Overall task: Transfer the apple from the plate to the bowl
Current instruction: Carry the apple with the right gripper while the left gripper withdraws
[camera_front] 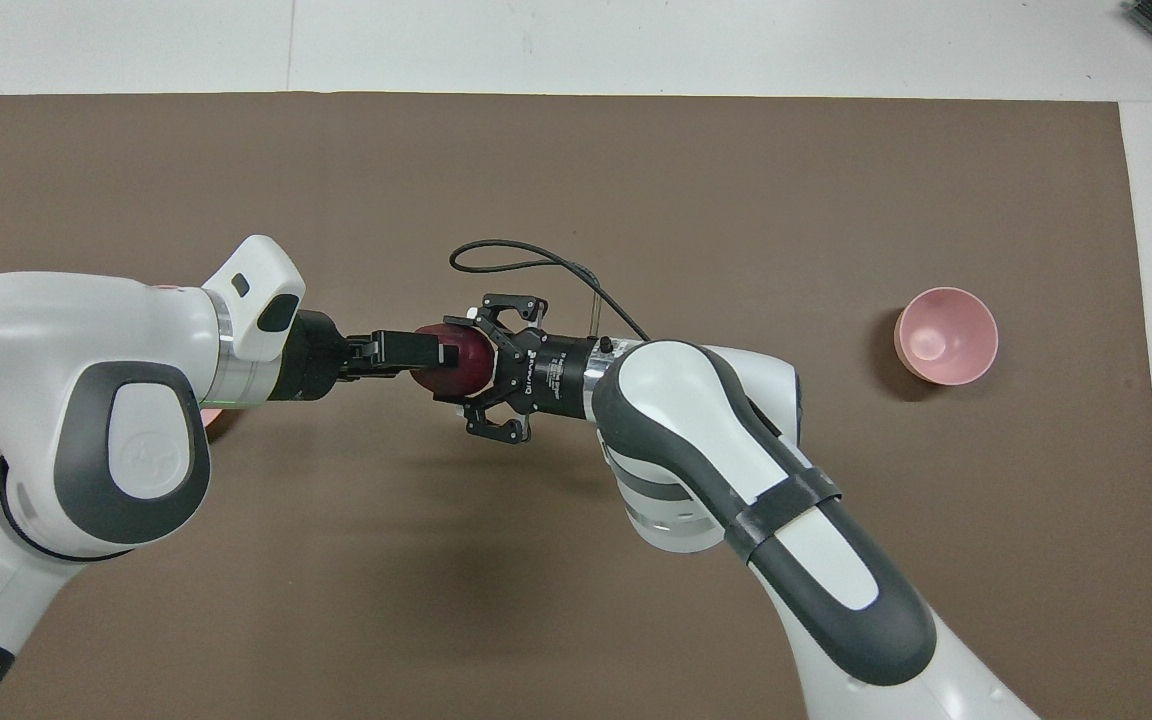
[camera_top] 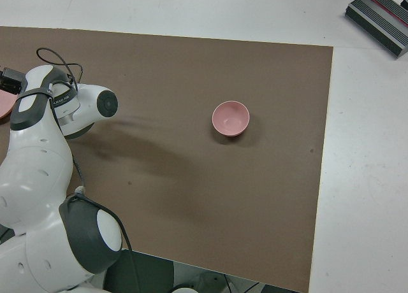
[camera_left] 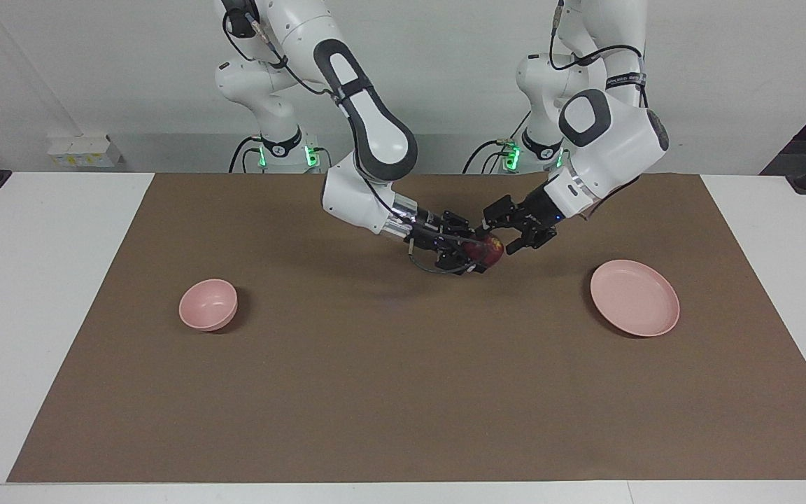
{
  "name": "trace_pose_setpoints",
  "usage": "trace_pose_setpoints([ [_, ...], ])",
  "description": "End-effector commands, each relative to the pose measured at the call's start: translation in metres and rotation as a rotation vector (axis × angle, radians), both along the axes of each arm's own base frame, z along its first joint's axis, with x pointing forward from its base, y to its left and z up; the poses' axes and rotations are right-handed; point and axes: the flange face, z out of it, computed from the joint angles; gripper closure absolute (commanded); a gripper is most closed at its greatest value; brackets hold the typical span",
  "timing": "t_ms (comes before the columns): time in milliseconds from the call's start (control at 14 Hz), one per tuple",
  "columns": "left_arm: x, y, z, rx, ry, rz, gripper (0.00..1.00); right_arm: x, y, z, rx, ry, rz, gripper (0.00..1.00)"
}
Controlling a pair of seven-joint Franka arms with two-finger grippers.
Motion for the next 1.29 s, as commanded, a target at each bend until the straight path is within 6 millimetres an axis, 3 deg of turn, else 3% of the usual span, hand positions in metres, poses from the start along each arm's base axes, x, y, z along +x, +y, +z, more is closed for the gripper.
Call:
trace_pose_setpoints([
  [0, -0.002, 0.004, 0.008, 0.025, -0.016, -0.005, 0.00, 0.008, -0.009, 0.007, -0.015, -0.034, -0.006, 1.00],
  [286, 0.000, 0.015, 0.025, 0.148, -0.025, -0.117, 0.00, 0.025, -0.040, 0.031, -0.123, -0.092, 0.039, 1.00],
  [429, 0.004, 0.037, 0.033, 0.252, -0.020, -0.169, 0.00, 0.032, -0.056, 0.055, -0.195, -0.103, 0.077, 1.00],
  [714, 0.018, 0.083, 0.060, 0.474, -0.053, -0.221, 0.00, 0.034, -0.084, 0.083, -0.410, -0.213, 0.288, 1.00],
  [1071, 0.035, 0.120, 0.114, 0.584, -0.119, -0.190, 0.00, 0.039, -0.128, 0.109, -0.685, -0.366, 0.491, 1.00],
  [1214, 0.037, 0.133, 0.143, 0.609, -0.124, -0.181, 0.00, 0.046, -0.157, 0.110, -0.747, -0.420, 0.563, 1.00],
])
